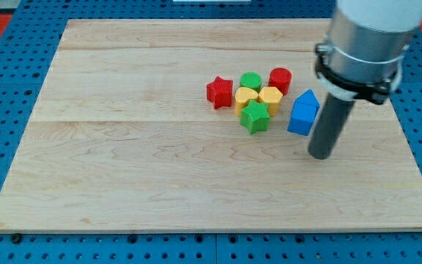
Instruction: Slightly push the blue cube into the yellow hexagon
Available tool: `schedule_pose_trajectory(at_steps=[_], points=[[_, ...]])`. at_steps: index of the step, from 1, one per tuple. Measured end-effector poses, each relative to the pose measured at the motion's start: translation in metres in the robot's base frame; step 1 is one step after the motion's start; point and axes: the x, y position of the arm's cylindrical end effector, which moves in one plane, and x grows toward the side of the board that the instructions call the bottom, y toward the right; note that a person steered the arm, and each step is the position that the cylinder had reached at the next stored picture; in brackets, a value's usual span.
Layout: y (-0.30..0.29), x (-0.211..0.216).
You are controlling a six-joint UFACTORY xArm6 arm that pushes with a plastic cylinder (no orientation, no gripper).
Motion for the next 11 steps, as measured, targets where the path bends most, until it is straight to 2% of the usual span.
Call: schedule_pose_trajectory(at_steps=[2, 4, 6, 7, 8, 11], points=[[0.004, -0.015], [-0.038, -0.020], [0.015, -0.021], [0.023, -0.036], [0.002, -0.047], [-0.035, -0.047]])
